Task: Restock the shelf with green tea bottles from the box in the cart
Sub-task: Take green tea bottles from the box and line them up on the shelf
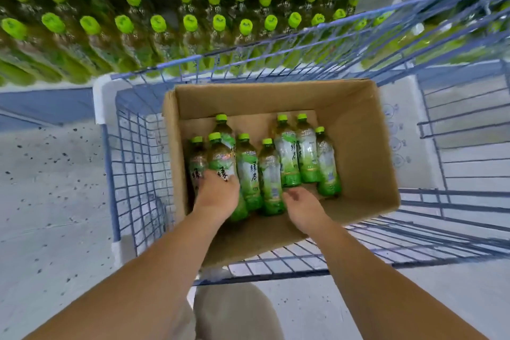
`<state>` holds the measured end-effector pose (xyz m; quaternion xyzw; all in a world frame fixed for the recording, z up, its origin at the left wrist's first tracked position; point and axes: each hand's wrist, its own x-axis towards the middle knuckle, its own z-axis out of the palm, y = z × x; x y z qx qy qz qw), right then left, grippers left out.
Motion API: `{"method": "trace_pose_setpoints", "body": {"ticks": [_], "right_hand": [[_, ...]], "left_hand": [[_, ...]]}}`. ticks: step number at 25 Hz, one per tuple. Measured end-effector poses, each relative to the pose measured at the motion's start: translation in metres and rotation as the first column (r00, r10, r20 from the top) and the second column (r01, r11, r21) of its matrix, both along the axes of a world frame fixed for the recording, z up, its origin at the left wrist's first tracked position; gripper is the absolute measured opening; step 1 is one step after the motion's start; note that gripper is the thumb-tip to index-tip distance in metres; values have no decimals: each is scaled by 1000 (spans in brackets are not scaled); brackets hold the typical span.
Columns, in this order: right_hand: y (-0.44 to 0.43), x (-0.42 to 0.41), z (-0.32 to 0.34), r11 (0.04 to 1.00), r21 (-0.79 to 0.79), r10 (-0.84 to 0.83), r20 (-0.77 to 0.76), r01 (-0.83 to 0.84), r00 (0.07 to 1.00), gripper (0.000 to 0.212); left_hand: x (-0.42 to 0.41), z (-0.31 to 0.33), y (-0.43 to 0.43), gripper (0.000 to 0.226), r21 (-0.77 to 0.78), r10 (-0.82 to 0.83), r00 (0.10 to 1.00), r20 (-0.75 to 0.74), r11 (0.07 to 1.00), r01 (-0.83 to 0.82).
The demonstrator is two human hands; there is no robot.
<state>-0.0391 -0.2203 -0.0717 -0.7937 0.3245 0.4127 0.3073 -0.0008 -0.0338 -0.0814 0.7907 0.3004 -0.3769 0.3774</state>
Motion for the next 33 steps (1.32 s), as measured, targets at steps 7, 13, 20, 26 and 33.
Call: {"method": "trace_pose_setpoints", "body": {"ticks": [7,13,20,26,33], "right_hand": [[-5,18,-75,997,-38,57,-106,-61,993,45],[5,22,-104,986,-134,75,-152,-95,985,24],[22,27,-106,967,-255,-8,-88,-15,996,39],[10,26,-77,977,-100,-188,18,189,982,64],[24,3,-9,844,100,-535,240,528,810,82]], "left_hand": [[-11,-61,-5,46,51,43,998,37,998,-45],[-15,-69,-16,41,44,127,990,68,991,-130],[-13,-70,-14,60,31,40,997,60,999,-42],[-17,-49,-10,69,46,42,999,-34,998,-40],[-4,8,9,79,-170,-64,994,92,982,79]]}}
